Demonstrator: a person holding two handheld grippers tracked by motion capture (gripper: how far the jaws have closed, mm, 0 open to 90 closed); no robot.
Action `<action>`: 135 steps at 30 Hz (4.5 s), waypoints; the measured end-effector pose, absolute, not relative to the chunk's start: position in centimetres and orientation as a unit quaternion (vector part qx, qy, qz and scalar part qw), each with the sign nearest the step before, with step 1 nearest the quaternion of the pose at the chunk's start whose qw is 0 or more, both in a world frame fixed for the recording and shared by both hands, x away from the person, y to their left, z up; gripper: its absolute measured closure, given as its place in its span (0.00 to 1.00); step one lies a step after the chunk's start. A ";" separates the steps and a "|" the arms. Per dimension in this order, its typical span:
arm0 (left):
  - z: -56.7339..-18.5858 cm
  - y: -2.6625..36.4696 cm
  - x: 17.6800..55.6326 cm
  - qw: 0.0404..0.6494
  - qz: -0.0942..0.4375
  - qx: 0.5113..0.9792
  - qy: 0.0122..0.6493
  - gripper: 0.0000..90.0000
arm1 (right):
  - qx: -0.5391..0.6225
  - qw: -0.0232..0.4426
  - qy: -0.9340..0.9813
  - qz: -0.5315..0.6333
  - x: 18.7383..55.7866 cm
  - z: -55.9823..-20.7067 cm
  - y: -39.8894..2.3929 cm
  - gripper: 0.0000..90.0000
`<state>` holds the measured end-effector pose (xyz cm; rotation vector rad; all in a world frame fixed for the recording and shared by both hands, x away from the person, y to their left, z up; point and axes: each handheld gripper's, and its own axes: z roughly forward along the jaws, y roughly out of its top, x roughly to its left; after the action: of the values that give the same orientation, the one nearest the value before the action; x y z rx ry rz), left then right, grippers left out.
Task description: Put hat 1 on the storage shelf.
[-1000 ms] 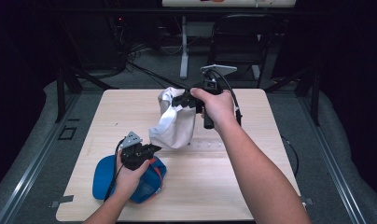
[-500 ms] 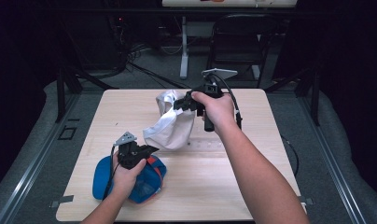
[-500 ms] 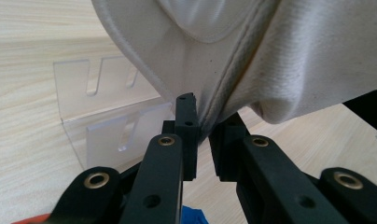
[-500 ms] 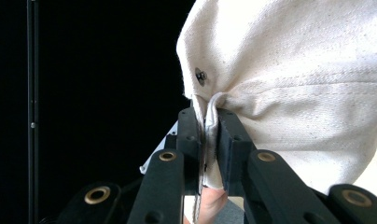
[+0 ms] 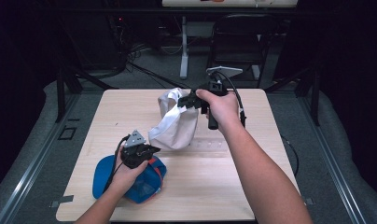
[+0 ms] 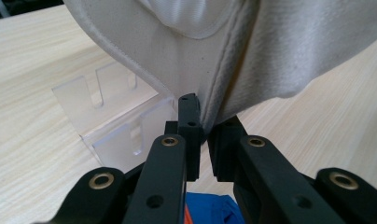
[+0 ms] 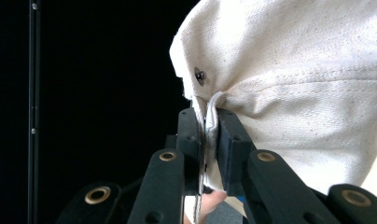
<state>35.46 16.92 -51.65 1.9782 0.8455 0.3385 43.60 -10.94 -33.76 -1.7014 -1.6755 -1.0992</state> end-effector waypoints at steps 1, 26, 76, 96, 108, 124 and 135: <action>-51.7 17.0 35.5 0.468 0.136 0.801 0.349 0.94 | -0.625 0.254 -0.617 -0.404 43.6 -33.7 -11.0 0.90; -50.8 18.3 36.2 0.514 0.092 0.769 0.369 0.95 | -0.613 0.252 -0.617 -0.424 44.5 -33.6 -9.1 0.90; -51.2 17.6 35.7 0.488 0.078 0.782 0.381 0.95 | -0.614 0.237 -0.632 -0.410 44.5 -32.9 -8.6 0.89; -50.5 18.1 36.8 0.489 0.081 0.799 0.341 0.95 | -0.619 0.233 -0.623 -0.418 44.1 -33.0 -10.7 0.89; -51.9 17.9 37.0 0.461 0.084 0.801 0.373 0.94 | -0.611 0.229 -0.645 -0.398 44.3 -33.7 -8.9 0.88; -52.0 17.1 35.3 0.457 0.121 0.798 0.374 0.78 | -0.633 0.172 -0.649 -0.385 44.4 -35.0 -10.4 0.81; -50.6 21.9 31.6 0.463 0.147 0.772 0.411 0.62 | -0.612 0.107 -0.671 -0.403 40.5 -35.1 -14.2 0.67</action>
<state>31.55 21.93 -50.60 1.8976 1.0095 0.3624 40.48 -14.16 -35.10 -1.8029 -1.9761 -1.1877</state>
